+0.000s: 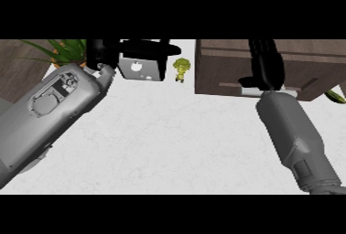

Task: Pick up the can, place it into the drawer and close the drawer

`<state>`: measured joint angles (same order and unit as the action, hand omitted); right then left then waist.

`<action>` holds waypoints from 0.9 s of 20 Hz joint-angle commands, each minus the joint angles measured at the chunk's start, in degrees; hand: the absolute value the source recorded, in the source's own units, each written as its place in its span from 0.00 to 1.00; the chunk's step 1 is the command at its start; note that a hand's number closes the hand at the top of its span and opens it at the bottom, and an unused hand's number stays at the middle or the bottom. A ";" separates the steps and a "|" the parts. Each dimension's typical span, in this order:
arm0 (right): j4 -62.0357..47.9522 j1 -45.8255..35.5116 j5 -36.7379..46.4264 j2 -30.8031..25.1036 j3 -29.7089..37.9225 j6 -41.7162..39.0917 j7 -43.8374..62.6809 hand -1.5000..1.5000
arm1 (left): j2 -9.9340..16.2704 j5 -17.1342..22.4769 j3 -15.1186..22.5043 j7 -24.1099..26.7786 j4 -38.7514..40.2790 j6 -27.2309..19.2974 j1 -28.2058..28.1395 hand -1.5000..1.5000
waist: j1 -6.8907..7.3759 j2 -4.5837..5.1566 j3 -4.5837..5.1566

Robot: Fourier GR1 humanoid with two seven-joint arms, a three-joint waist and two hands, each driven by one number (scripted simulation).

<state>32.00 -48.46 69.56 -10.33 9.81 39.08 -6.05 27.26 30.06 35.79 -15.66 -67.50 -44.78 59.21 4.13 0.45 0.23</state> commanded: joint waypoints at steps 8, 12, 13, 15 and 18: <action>-13.64 -14.39 0.46 -2.25 3.04 1.37 1.65 0.00 | 1.86 -1.60 -0.21 -0.81 -6.40 1.17 -5.60 0.00 | 1.50 1.20 -0.35; -16.19 -14.31 0.11 -1.60 4.00 4.30 0.62 0.00 | 3.86 -2.39 -1.13 0.59 -9.93 1.15 -8.92 0.00 | 1.76 1.24 -0.36; -16.62 -15.29 -0.78 -2.40 4.74 2.89 -0.14 0.00 | 2.62 -3.32 -0.24 0.59 -9.22 -0.07 -9.90 0.00 | 0.97 1.13 -0.36; -17.37 -17.30 -0.38 -2.20 4.88 2.51 1.63 0.00 | 4.37 -2.64 -1.95 1.54 -9.30 2.02 -10.46 0.00 | 1.36 1.39 -0.33; -18.21 -17.36 -2.11 -2.83 6.14 1.04 -2.08 0.00 | 3.26 -3.37 -0.73 2.72 -12.59 0.65 -14.16 0.00 | 2.06 1.42 -0.37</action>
<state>14.56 -61.43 69.93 -12.92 13.72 41.41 -6.53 30.63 27.25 34.81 -14.60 -77.96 -44.03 48.47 4.60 1.37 -0.08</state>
